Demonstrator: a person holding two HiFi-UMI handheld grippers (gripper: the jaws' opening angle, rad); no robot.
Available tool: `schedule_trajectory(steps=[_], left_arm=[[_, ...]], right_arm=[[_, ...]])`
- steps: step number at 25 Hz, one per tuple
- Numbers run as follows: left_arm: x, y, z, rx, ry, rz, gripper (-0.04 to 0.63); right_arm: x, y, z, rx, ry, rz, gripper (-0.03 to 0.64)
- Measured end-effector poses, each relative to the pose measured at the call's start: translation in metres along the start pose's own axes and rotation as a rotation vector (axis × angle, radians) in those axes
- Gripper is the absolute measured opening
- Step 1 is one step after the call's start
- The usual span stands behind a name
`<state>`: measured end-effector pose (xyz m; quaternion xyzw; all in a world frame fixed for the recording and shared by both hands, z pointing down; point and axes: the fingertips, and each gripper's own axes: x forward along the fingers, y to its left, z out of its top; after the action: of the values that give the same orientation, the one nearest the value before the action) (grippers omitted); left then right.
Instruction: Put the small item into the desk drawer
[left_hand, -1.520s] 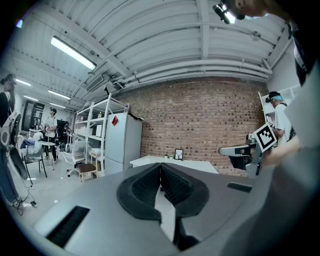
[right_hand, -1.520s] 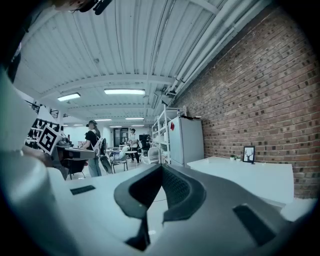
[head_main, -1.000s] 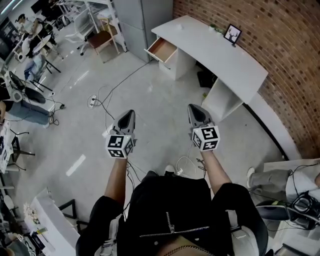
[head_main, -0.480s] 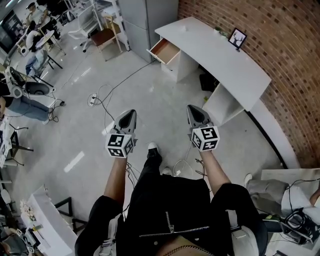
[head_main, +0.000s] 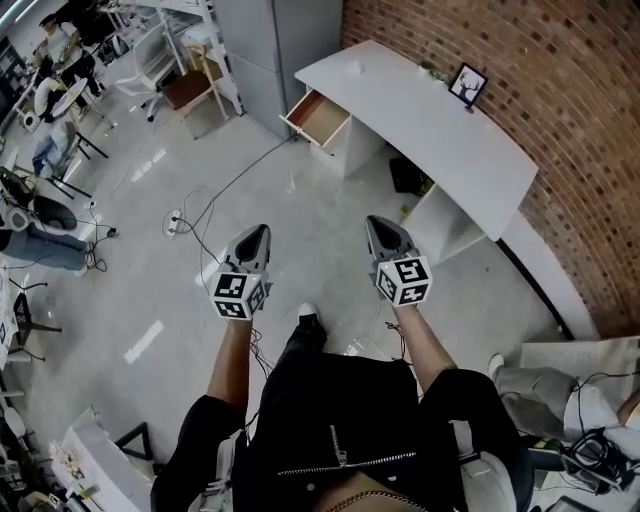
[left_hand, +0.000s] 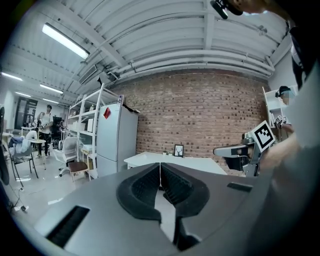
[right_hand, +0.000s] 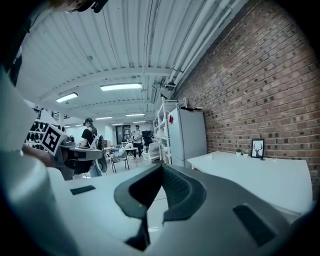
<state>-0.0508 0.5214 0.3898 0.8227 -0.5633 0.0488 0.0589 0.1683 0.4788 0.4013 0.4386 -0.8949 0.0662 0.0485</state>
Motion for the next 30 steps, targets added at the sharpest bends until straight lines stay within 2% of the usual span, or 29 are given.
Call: schedule_trajectory(steps=[9,16,30], left_arm=[[0.091,0.058,0.016,0.034,0.022,-0.079,0.021],[0.134,0.102,0.018,0.021,0.031,-0.100,0.021],[0.190,0.125,0.019,0.020,0.040,-0.130,0.021]], right_arm=[[0.090,-0.030,0.023,0.017,-0.002,-0.048,0.005],[0.140,-0.041,0.028,0.037,-0.002,-0.083,0.005],[0.183,-0.080,0.032,0.045,-0.009,-0.124,0.006]])
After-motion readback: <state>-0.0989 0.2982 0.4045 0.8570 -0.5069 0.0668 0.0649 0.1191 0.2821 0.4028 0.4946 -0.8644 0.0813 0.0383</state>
